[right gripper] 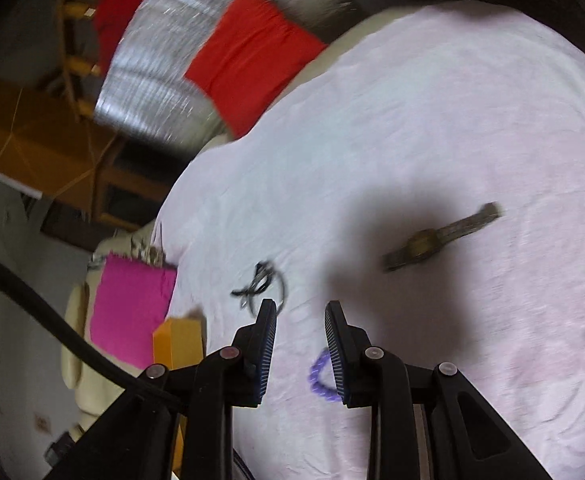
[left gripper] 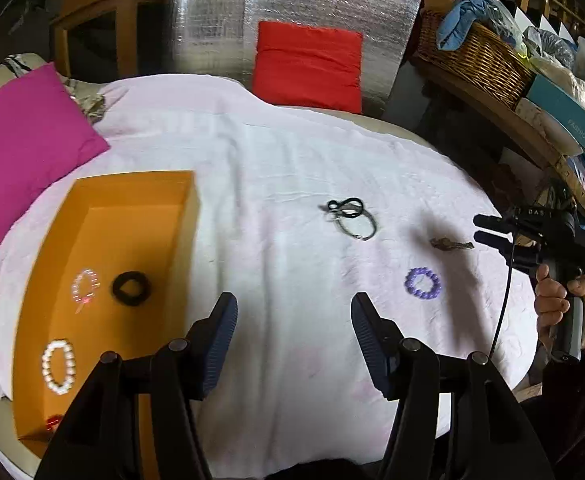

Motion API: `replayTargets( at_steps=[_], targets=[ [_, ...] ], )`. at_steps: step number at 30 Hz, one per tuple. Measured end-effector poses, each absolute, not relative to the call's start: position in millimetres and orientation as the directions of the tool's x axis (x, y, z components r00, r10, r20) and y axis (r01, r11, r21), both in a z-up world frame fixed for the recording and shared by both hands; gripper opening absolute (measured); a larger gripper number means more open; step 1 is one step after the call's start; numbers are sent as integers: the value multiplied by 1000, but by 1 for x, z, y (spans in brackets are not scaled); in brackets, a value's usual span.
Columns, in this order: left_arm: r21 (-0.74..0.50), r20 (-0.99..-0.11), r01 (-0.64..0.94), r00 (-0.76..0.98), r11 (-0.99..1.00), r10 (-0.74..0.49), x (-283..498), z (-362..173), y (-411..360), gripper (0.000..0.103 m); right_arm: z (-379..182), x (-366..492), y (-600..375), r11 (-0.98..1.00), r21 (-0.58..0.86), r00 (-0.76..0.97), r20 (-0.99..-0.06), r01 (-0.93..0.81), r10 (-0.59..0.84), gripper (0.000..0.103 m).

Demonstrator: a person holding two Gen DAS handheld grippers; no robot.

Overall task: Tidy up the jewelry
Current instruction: 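Move the left gripper to the metal bangle while the right approaches the gold watch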

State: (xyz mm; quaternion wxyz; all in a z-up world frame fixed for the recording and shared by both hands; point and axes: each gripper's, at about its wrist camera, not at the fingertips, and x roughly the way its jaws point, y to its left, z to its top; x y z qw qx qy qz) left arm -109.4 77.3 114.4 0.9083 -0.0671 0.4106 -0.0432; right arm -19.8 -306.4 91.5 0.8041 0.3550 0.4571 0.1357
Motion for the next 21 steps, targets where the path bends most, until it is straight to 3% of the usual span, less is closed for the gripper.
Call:
replayTargets(
  at_steps=[10,21],
  targets=[
    [-167,-781,51,602,985,-164,-73,95,38,60,68,-15,-379,629,728,554,-654,273,516,29],
    [-237,-794,27,570,971,-210,10,94,49,61,43,-1,-375,607,723,492,-681,330,543,29]
  ],
)
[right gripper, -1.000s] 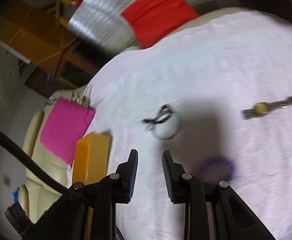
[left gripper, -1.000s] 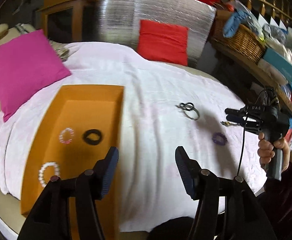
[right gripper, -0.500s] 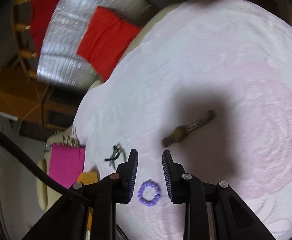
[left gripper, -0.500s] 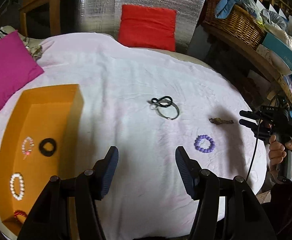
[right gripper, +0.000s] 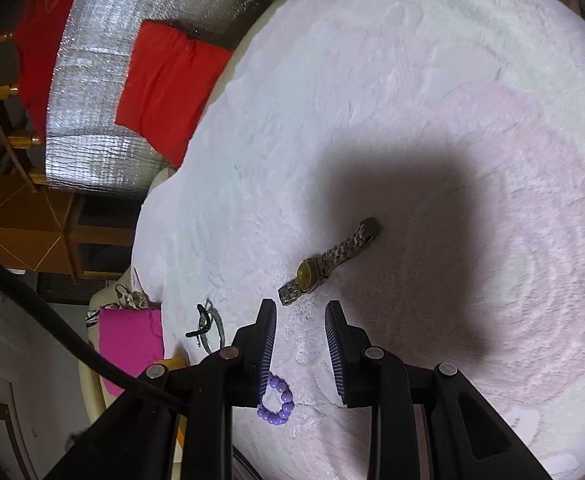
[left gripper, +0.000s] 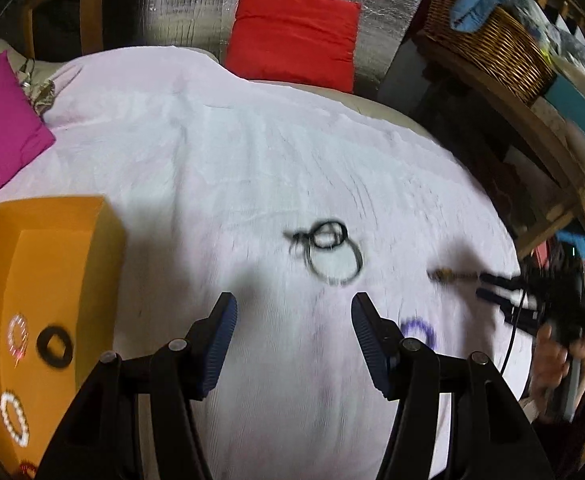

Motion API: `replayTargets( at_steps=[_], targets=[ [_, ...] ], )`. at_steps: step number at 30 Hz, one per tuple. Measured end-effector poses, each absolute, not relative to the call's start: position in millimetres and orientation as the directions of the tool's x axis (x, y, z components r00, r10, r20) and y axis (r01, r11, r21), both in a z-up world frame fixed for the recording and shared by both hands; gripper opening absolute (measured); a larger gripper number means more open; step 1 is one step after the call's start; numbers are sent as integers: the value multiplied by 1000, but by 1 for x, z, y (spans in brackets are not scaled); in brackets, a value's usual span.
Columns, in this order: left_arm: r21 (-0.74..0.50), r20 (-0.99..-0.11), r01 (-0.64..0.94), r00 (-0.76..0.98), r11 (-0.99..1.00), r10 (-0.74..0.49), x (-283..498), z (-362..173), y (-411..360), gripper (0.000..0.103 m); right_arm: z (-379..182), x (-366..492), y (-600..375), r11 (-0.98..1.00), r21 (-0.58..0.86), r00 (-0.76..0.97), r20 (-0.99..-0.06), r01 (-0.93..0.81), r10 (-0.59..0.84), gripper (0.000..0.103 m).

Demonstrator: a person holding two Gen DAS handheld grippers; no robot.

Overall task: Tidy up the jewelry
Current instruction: 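Move the left gripper to the metal bangle while the right approaches the gold watch, then grasp the bangle with black hair tie in the left gripper while the right grasps the gold watch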

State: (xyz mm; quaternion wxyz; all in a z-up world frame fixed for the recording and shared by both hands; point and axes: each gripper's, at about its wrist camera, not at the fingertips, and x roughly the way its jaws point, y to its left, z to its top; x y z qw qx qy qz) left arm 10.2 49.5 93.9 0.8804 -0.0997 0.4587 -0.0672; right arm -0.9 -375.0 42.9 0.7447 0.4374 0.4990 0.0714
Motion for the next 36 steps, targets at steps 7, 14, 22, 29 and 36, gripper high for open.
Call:
replayTargets(
  at_steps=[7,14,22,29,36],
  targets=[
    [-365,-808,-28,506,931,-301,68,71,54,61,40,8,-368,622,710,477,-694,331,539,29],
    [-430,-806,-64,477,900,-351,92,52,47,61,37,14,-372,627,701,473,-703,340,531,29],
    [-469,-820,-130,433,874,-376,114,33,43,59,30,20,-371,634,690,458,-716,350,527,29],
    [-466,-825,-133,423,875,-375,119,27,40,40,22,25,-372,620,692,453,-717,369,530,29],
    [-465,-819,-127,437,876,-372,118,24,44,17,11,31,-370,587,708,457,-704,392,544,30]
  ],
)
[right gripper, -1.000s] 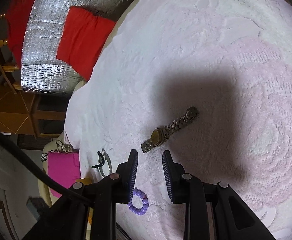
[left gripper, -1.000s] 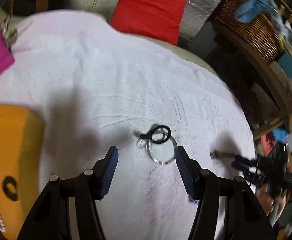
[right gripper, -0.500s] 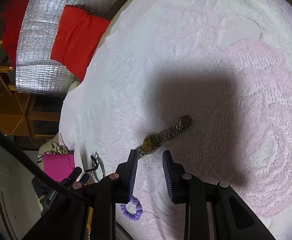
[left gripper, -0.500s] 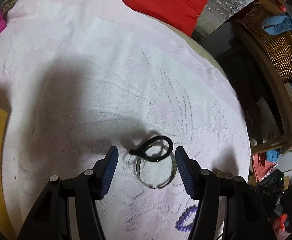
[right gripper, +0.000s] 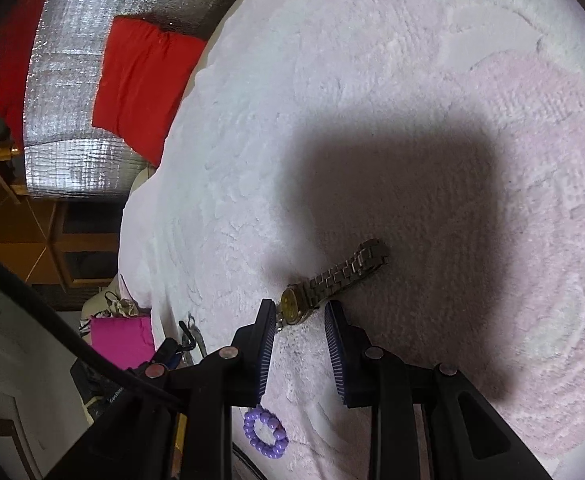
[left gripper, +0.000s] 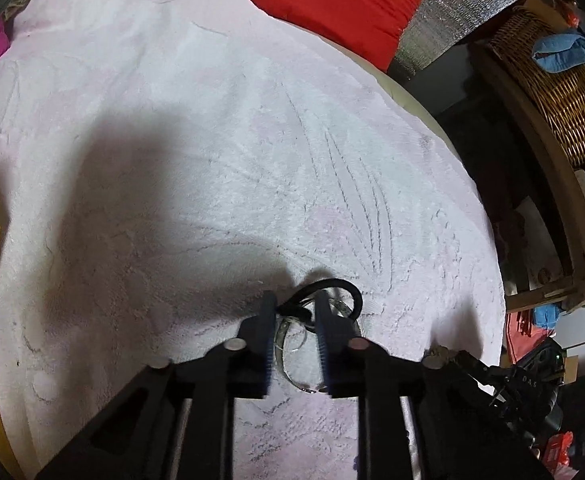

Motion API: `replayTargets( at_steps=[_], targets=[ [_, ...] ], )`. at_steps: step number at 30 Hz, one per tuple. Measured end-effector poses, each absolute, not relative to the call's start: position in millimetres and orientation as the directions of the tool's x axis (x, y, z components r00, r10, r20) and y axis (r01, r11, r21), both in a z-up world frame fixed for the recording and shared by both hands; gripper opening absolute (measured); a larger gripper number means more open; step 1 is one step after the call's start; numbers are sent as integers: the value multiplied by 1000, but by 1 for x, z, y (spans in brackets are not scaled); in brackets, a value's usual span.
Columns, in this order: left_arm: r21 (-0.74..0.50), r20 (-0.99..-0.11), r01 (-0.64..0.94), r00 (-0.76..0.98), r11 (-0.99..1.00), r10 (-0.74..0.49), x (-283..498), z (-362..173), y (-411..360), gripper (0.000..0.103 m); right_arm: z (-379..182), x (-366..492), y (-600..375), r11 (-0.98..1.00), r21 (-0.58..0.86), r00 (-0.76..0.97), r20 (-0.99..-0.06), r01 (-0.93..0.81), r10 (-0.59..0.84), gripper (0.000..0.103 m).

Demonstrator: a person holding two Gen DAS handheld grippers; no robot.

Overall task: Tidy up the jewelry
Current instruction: 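Grasp the bangle with black hair tie in the left gripper while the right grasps the gold watch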

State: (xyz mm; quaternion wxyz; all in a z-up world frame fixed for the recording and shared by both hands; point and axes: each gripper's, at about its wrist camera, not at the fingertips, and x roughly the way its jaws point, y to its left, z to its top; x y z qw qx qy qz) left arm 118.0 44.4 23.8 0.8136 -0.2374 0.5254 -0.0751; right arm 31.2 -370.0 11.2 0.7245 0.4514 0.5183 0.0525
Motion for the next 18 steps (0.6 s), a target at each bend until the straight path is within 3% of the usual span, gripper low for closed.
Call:
replayTargets(
  at_steps=[14,15,17,18],
  targets=[
    [-511,-739,-37,529,859,-417,116,60,58,15,11,56,-362,620,679,532,-718,393,450,29],
    [-512,-736,-34,533,858,-418,115,61,59,15,13,57,-359,638,667,534,-725,385,436,27],
    [-502,-737,-30,538,864,-409,113,64,61,15,14,59,-354,675,631,532,-747,381,398,8],
    [-501,-736,-29,540,865,-408,110,65,63,15,14,60,-353,694,611,529,-760,381,378,8]
  ],
)
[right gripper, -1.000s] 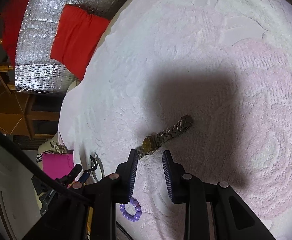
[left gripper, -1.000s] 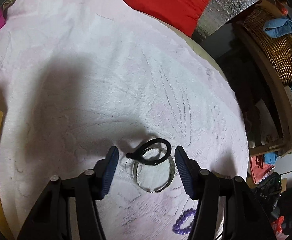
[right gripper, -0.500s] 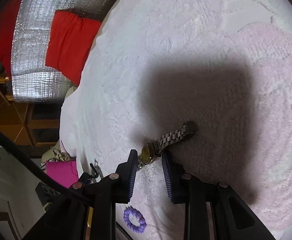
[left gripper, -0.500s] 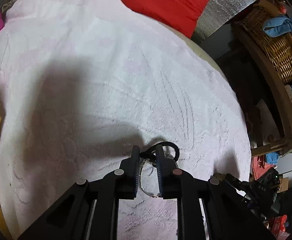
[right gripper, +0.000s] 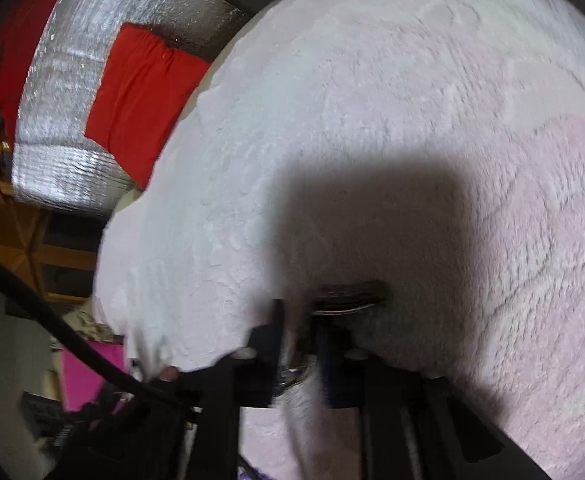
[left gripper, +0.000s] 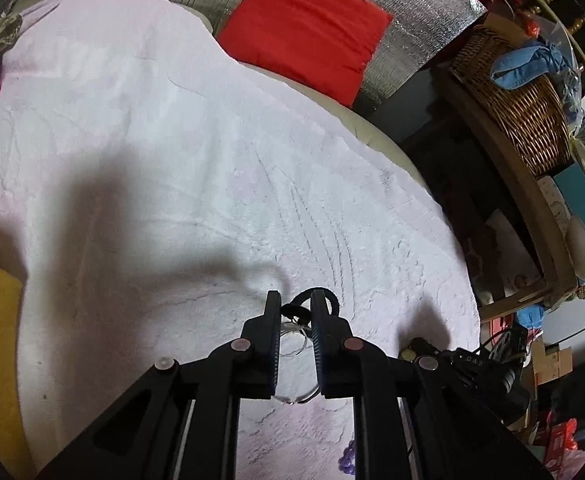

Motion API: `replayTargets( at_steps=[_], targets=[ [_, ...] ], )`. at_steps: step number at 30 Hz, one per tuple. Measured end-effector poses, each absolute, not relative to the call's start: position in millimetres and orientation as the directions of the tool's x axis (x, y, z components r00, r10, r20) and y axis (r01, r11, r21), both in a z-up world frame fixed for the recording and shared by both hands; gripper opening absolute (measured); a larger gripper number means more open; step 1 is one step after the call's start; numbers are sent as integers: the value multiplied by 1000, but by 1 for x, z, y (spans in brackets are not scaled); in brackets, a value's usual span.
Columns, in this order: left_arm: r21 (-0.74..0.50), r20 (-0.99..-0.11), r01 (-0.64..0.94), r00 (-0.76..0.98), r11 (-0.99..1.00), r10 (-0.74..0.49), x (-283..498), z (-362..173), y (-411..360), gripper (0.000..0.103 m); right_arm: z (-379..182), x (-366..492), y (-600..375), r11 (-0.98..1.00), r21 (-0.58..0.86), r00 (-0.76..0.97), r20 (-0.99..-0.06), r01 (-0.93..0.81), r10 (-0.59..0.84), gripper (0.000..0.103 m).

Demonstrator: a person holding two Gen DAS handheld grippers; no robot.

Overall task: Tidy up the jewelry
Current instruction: 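Grasp the bangle with black hair tie in the left gripper while the right grasps the gold watch, then lift the bangle and the gold watch and carry them toward the orange box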

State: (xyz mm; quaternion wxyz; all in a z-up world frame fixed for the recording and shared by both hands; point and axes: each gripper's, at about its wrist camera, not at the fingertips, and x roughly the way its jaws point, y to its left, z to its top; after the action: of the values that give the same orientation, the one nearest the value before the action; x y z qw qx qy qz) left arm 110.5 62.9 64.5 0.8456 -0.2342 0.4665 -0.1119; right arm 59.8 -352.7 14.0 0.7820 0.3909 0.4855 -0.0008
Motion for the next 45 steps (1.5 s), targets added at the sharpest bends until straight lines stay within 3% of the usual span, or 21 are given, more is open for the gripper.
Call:
replayTargets(
  at_steps=[7,27,38,45],
  targets=[
    [-488,-723,-34,575,872,-382,85,80,71,15,27,61,-347,731,603,566,-740,320,362,5],
    [-452,-638,18,692,892,-337,-2,151,90,15,90,26,-329,695,715,710,-527,74,466,5],
    [-400,-603,-97,777,911,-181,-83,192,188,15,130,9,-259,678,729,688,-446,-91,572,5],
    [-367,-632,-206,771,907,-80,-149,177,257,15,141,-25,-160,679,690,580,-455,-251,676,5]
  ],
)
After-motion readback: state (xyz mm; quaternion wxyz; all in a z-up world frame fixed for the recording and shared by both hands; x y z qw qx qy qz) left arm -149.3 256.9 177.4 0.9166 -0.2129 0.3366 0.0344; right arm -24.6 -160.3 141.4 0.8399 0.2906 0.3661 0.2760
